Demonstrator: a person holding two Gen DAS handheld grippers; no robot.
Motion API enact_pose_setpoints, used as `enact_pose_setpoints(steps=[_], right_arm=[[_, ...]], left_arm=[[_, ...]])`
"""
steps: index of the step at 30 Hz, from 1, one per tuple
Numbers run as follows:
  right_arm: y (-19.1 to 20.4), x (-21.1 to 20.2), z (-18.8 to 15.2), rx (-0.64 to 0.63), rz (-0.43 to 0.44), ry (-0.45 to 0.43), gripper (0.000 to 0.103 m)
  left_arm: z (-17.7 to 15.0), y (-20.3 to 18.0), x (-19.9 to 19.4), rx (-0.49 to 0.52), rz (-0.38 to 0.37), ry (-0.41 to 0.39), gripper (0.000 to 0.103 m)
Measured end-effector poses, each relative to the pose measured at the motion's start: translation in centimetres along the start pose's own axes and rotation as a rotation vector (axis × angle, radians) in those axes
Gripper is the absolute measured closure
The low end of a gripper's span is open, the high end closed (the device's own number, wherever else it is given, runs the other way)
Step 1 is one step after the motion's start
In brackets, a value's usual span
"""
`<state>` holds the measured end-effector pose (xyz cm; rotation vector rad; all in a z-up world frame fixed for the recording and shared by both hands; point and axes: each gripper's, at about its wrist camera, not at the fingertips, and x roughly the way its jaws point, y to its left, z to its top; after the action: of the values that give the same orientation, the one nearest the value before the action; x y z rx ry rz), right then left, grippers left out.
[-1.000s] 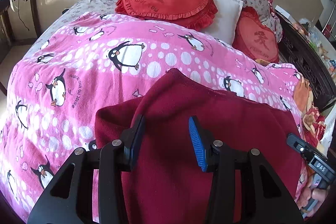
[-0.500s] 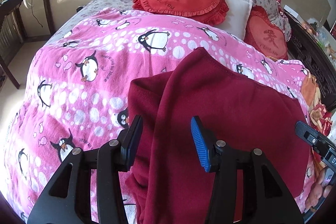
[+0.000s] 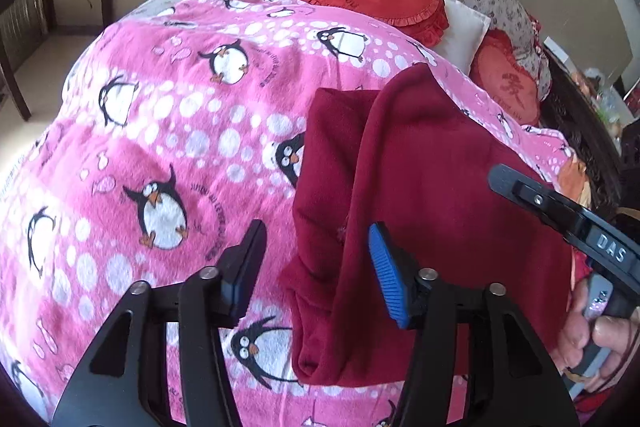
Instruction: Fold small clothes
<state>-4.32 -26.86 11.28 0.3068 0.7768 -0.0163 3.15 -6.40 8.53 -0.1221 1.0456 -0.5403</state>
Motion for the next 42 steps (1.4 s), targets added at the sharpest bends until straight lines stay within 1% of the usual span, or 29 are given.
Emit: enact_pose_setpoints(steps=[1,2,5,7,8,9,11,12,13,15,17,18,19,21,22,24,26,27,28,29,31,32,33,34,35,36,40,41,42], right_arm=[[0.4,0.7,0.3,-0.005,0.001,0.006,0.065],[1.0,1.5,0.6,-0.009,0.005,0.015,0.065],[2.2,3.8,1.3,-0.013,0.015,0.048,0.065],[2.8,5.6,1.7,-0.008,0.009,0.092,0.055],[3.3,6.4,2.1,-0.008,-0.012,0.110,0.054],[3.7,6.6,2.5,-0.010,-0.022,0.109,0.053],[4.5,6.8,3.4,-0.006,-0.008,0.100,0.051],[5.1,7.0,3.9,-0.006,-0.004,0.100,0.049],[5.5,7.2,4.1,-0.013,-0.013,0.105,0.043],[6.8,8.6,4.7,-0.056,-0.085,0.133,0.034],[7.9,9.9,4.8,-0.101,-0.142,0.156,0.034],[8.3,10.4,4.9,-0.118,-0.166,0.167,0.031],[9.0,11.3,4.9,-0.144,-0.192,0.185,0.024],[9.7,12.7,4.6,-0.190,-0.239,0.211,0.013],[9.9,13.4,4.4,-0.210,-0.275,0.225,0.010],[10.3,14.6,4.0,-0.262,-0.343,0.250,0.010],[10.3,15.1,3.6,-0.313,-0.380,0.253,0.010],[10.3,15.1,3.4,-0.331,-0.385,0.246,0.014],[10.1,14.7,3.3,-0.344,-0.391,0.234,0.025],[9.8,14.0,3.3,-0.352,-0.371,0.220,0.030],[9.0,12.3,3.3,-0.339,-0.309,0.195,0.051],[8.4,11.3,3.4,-0.313,-0.260,0.184,0.056],[8.1,10.3,3.8,-0.286,-0.214,0.171,0.066],[7.6,9.5,4.1,-0.256,-0.174,0.158,0.073],[7.0,8.6,4.3,-0.224,-0.135,0.143,0.074],[6.6,8.1,4.4,-0.204,-0.108,0.134,0.076],[6.1,7.1,4.0,-0.176,-0.059,0.111,0.077],[6.0,7.1,4.0,-0.172,-0.051,0.107,0.077],[6.0,6.9,3.9,-0.168,-0.043,0.100,0.077]], left_arm=[[-0.6,0.7,-0.3,-0.028,-0.020,-0.010,0.037],[-1.1,1.3,-0.5,-0.052,-0.037,-0.018,0.037],[-2.3,2.4,-0.5,-0.088,-0.059,-0.003,0.037],[-2.9,2.8,-0.2,-0.100,-0.079,0.014,0.037],[-3.1,2.9,0.0,-0.103,-0.087,0.020,0.037],[-3.4,2.9,0.1,-0.103,-0.097,0.025,0.037],[-3.8,2.8,0.4,-0.101,-0.114,0.029,0.037],[-3.9,2.8,0.6,-0.102,-0.118,0.030,0.037],[-4.0,2.7,0.8,-0.105,-0.122,0.028,0.037],[-4.2,2.7,1.0,-0.113,-0.133,0.014,0.035],[-4.3,2.7,1.0,-0.119,-0.147,-0.001,0.031],[-4.4,2.7,1.0,-0.119,-0.150,-0.009,0.029],[-4.6,2.6,1.0,-0.115,-0.150,-0.015,0.029],[-4.7,2.5,1.1,-0.103,-0.150,-0.022,0.028],[-4.8,2.4,1.2,-0.101,-0.153,-0.024,0.028],[-5.2,2.4,1.2,-0.102,-0.158,-0.026,0.027],[-5.2,2.3,1.2,-0.101,-0.161,-0.023,0.027],[-5.0,2.4,1.2,-0.098,-0.160,-0.020,0.027],[-4.9,2.3,1.2,-0.094,-0.158,-0.019,0.027],[-4.8,2.2,1.3,-0.088,-0.155,-0.019,0.027],[-4.3,1.9,1.3,-0.070,-0.152,-0.022,0.027],[-4.0,1.7,1.3,-0.066,-0.156,-0.025,0.027],[-3.7,1.5,1.3,-0.066,-0.164,-0.027,0.027],[-3.5,1.3,1.5,-0.065,-0.173,-0.026,0.027],[-3.2,1.1,1.7,-0.061,-0.182,-0.021,0.024],[-3.0,0.9,1.9,-0.055,-0.186,-0.019,0.024],[-2.6,0.0,2.7,-0.027,-0.210,-0.012,0.024],[-2.5,0.0,2.9,-0.028,-0.221,0.002,0.025],[-2.4,0.0,3.0,-0.031,-0.238,0.016,0.036]])
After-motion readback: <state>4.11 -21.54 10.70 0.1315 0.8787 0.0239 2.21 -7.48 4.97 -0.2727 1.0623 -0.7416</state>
